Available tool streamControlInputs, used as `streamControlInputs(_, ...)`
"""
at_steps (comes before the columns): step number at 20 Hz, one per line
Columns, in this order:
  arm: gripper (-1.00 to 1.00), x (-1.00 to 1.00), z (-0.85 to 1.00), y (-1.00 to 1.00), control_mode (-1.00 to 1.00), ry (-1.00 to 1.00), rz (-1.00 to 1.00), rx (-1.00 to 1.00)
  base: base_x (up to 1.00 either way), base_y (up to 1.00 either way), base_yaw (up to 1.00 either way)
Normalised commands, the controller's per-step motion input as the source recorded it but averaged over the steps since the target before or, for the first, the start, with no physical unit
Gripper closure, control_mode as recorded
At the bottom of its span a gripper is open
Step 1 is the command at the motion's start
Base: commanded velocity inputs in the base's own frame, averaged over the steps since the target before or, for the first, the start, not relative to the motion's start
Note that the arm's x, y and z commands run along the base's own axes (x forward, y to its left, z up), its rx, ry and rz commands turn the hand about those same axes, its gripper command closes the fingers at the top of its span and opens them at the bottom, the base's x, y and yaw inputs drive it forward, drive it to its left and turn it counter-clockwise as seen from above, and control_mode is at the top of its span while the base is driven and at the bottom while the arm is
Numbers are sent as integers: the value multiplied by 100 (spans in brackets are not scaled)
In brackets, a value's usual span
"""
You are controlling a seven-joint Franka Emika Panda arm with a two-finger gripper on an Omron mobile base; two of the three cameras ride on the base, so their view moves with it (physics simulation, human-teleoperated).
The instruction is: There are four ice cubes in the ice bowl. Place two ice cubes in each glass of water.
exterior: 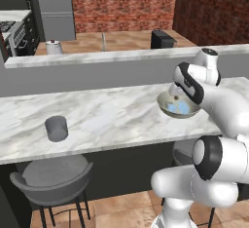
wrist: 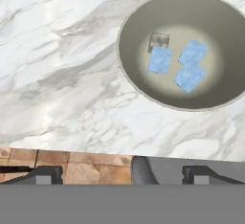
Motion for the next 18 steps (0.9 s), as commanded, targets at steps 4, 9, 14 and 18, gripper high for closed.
streamControlInputs(4,-100,35,-32,-16,-100,0,0,3,0,0,0)
streamControlInputs(9,-100,29,-37,-21,-100,2,0,4,0,0,0)
streamControlInputs(14,-100,24,-30,-12,-100,0,0,5,0,0,0)
streamControlInputs(18,-100,25,-33,-2,-100,0,0,4,0,0,0)
